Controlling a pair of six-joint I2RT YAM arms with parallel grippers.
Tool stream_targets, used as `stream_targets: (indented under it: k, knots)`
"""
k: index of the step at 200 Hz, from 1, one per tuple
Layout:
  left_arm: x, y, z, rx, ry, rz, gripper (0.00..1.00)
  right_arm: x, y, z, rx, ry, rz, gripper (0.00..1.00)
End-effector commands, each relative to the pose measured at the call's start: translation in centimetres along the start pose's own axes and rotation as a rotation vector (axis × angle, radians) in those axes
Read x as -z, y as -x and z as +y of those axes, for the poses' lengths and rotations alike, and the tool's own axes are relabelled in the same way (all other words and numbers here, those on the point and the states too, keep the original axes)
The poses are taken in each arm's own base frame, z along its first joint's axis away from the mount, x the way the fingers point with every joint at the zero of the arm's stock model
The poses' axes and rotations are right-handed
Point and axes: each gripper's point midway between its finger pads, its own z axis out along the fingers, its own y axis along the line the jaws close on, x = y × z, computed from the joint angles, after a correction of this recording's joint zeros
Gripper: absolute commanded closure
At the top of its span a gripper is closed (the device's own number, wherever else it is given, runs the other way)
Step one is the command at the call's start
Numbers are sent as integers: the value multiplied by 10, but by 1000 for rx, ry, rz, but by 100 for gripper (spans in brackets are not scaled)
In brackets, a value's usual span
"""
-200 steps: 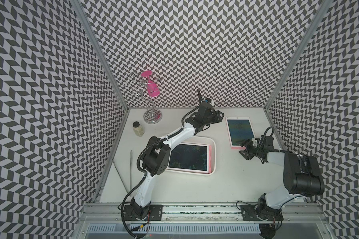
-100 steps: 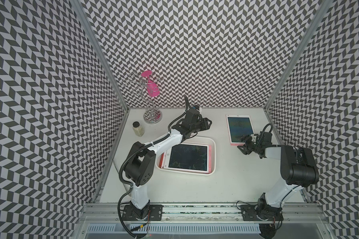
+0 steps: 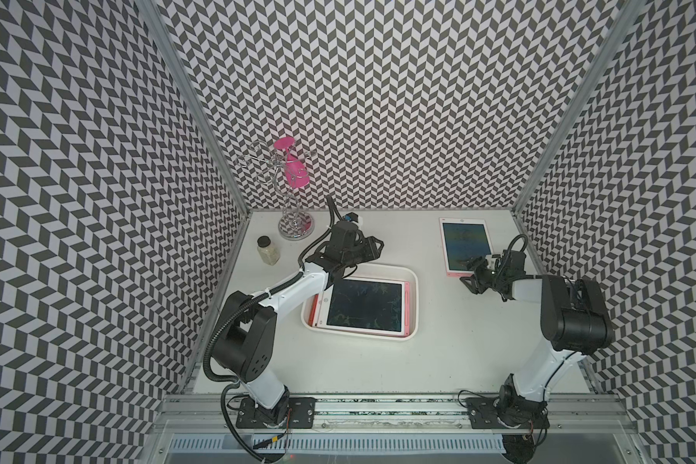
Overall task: Take out the writing tablet from the storage box
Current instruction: Move the writing tablet to the center of the board.
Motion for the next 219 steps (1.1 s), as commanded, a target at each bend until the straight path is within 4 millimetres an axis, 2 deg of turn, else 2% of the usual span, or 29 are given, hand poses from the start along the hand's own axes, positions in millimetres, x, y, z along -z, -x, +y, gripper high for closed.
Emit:
stream_targets:
  k: [1,32,53,73,103,131,149,174,191,219]
  knots:
    - [20,16,4,-28,15,-47,51,-1,3,-46,-53,-154,-34,26]
    - [37,13,28,-40,91,-42,50,4,5,-51,-41,-184,-52,26]
    - [50,7,52,-45,177,-32,49,5,4,-53,-34,-186,-44,26]
    - [65,-1,79,-38,256,-20,48,8,-6,-53,-8,-192,-19,26]
    - [87,-14,114,-14,348,-11,46,24,-20,-50,104,-233,-4,26]
    - [100,-28,137,20,383,-10,44,44,-48,-40,277,-289,32,28]
    - [103,-37,147,36,395,4,44,52,-74,-24,430,-358,56,28]
    - [104,-44,153,51,385,9,44,53,-116,7,568,-377,96,28]
    - [104,-45,155,50,382,17,44,53,-135,29,637,-374,86,28]
    - [99,-51,157,55,377,40,44,46,-160,51,706,-373,104,28]
